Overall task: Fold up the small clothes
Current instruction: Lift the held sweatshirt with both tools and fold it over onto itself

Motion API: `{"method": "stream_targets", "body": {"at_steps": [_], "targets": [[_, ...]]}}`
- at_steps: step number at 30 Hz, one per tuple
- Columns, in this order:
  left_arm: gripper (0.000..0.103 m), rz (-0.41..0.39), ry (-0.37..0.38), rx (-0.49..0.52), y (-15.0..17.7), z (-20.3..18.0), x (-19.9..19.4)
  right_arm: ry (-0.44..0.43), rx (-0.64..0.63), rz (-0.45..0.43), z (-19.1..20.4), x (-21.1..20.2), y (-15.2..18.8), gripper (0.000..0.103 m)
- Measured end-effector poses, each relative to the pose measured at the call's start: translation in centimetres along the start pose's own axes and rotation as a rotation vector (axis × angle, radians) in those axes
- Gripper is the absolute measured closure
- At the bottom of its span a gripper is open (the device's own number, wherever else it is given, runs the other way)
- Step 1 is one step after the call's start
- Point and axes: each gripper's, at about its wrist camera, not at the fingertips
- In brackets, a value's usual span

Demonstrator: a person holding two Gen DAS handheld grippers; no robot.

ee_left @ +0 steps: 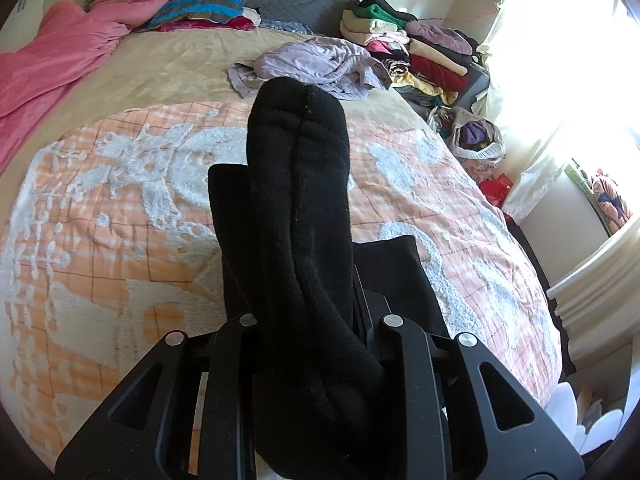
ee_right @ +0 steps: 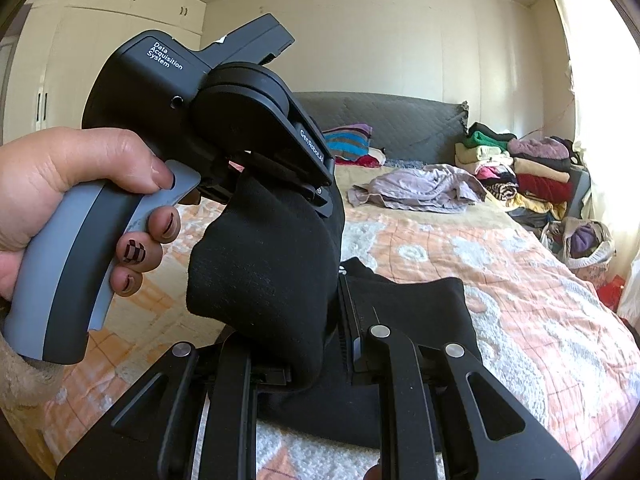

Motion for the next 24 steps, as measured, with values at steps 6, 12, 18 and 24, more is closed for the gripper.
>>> {"method": "stream_targets", "body": {"at_steps": [6, 12, 18, 24], "targets": [[0.087, 0.009, 0.009, 0.0, 0.1, -0.5, 0.8, 0.009, 0.016, 0.014, -0.7, 0.3, 0.5, 0.087], [0.087, 0.023, 0.011, -0.001, 0.3, -0.9, 1.7, 0.011, 0.039, 0.028, -1.1, 0.4, 0.9, 0.087], [0.086, 0.046, 0.016, 0.016, 0.2, -2.1, 3.0, 0.015, 0.077, 0.053, -2.4, 0.7, 1.4, 0.087], [0.083, 0.072, 0.017, 0.041, 0.5, -3.1, 4.2, 0.018, 0.113, 0.078, -3.2, 0.9, 2.2, 0.087]]}}
Point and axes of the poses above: each gripper's, at about its wrist camera, not at the fingertips, and x roughly the way its jaws point, z to its left, y to its underside, and after that the axes turned 5 degrees about x, right-handed
